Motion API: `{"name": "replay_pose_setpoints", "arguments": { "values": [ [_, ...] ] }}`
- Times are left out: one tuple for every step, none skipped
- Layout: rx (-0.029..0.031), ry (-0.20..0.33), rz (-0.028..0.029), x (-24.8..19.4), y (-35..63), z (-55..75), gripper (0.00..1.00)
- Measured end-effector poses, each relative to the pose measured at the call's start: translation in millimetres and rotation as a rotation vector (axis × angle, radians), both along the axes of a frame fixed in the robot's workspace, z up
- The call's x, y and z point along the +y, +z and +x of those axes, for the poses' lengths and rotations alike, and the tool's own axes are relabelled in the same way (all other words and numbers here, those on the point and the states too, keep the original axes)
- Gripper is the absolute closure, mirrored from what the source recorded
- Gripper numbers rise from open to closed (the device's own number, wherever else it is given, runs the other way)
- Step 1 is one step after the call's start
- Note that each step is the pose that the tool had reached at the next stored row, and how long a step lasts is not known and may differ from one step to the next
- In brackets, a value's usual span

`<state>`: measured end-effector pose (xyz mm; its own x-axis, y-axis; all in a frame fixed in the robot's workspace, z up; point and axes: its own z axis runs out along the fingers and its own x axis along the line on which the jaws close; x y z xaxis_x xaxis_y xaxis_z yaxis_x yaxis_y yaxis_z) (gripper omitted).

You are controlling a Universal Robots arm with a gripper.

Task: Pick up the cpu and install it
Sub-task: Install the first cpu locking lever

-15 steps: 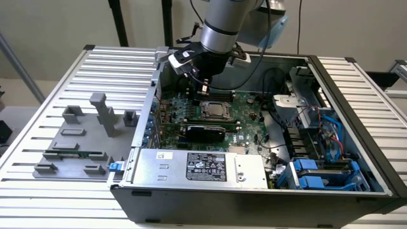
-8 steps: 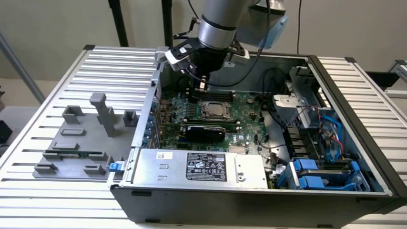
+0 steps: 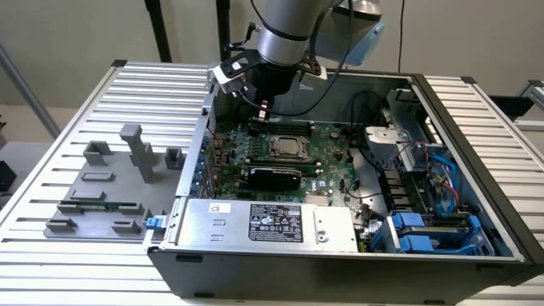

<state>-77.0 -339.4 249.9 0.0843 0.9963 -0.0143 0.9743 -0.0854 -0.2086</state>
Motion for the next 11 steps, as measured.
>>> {"name": "replay_pose_setpoints", "arguments": {
  "values": [
    [0.0000, -0.009, 0.0015, 0.0, 0.0, -0.3, 0.89],
    [0.0000, -0.019, 0.0040, 0.0, -0.1, -0.6, 0.89],
    [0.0000, -0.029, 0.0071, 0.0, -0.2, -0.9, 0.89],
    [0.0000, -0.038, 0.0108, 0.0, -0.2, -1.0, 0.89],
    [0.0001, -0.048, 0.0153, 0.0, -0.3, -1.1, 0.89],
    [0.0001, -0.058, 0.0215, 0.0, -0.3, -1.1, 0.89],
    [0.0002, -0.068, 0.0286, 0.0, -0.3, -1.1, 0.89],
    [0.0003, -0.077, 0.0356, 0.0, -0.4, -1.2, 0.89],
    [0.0005, -0.087, 0.0435, 0.0, -0.4, -1.3, 0.89],
    [0.0006, -0.095, 0.0517, 0.0, -0.5, -1.3, 0.89],
    [0.0008, -0.104, 0.0601, 0.0, -0.5, -1.4, 0.89]
  ]
}}
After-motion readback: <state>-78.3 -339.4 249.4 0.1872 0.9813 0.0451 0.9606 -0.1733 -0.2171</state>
